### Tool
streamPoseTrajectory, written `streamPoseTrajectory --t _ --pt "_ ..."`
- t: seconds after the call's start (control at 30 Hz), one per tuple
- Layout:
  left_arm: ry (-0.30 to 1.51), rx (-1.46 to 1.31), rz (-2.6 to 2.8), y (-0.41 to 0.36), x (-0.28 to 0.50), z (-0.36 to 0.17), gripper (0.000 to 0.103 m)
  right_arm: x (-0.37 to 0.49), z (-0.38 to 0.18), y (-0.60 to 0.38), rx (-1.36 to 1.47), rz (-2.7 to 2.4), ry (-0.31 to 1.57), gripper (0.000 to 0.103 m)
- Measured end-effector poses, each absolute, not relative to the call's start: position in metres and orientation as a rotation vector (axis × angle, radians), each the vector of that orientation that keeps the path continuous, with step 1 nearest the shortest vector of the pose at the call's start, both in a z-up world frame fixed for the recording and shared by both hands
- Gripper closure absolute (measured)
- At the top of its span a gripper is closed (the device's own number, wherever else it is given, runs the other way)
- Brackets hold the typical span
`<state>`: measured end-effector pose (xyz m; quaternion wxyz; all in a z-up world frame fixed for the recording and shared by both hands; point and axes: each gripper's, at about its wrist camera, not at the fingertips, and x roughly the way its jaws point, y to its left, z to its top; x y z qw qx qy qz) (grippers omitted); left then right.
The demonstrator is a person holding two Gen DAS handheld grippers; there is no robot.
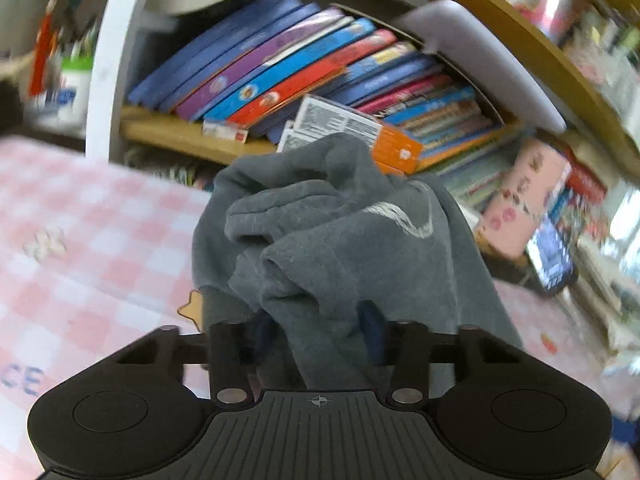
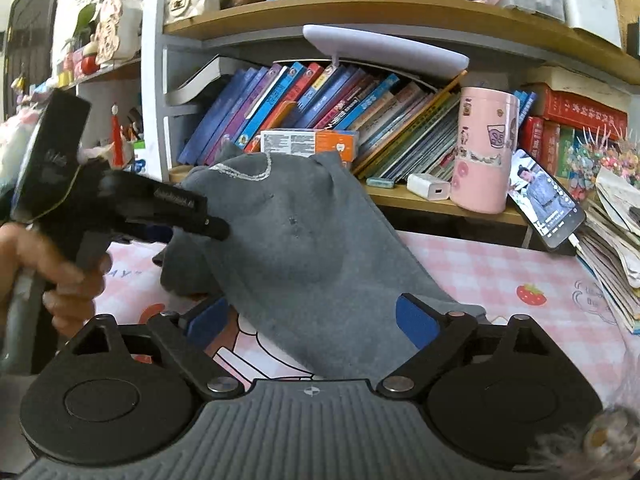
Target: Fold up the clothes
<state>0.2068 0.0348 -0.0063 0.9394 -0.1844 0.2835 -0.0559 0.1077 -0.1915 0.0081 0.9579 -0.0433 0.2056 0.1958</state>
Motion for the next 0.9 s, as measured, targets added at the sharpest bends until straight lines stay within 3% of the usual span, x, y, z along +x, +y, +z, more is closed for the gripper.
streamPoseTrajectory --t 0.1,0.23,0.27,0.53,0.67,0.77,0.83,0.9 --pt "0.578 -0.426 -0.111 0.045 0.210 -0.003 0.082 0.108 0.003 -0.188 -0.108 0.387 0.437 0.009" --pt "0.516 -0.333 -0.065 0.045 0.186 0.011 0.088 0.101 0.000 -0.181 -0.137 0.388 0.408 0.007" --pt "0.509 -0.280 -0.079 0.039 0.173 0.010 0.089 0.098 0.001 -0.179 -0.154 0.382 0.386 0.001" --pt "0.450 0.146 -0.186 -0.012 0.070 0.002 0.088 0.082 0.012 -0.182 -0.128 0.396 0.245 0.000" --pt "0.415 0.358 -0.238 -0.037 0.018 -0.002 0.081 0.088 0.024 -0.203 0.049 0.356 0.237 0.000" --pt "0.395 0.460 -0.266 -0.047 -0.010 -0.002 0.062 0.097 0.028 -0.216 0.177 0.423 0.312 0.000" --pt "0.390 0.470 -0.279 -0.044 -0.021 0.001 0.044 0.099 0.028 -0.217 0.213 0.482 0.354 0.000" --pt "0.389 0.432 -0.293 -0.032 -0.028 0.012 0.041 0.096 0.029 -0.212 0.202 0.521 0.366 0.000"
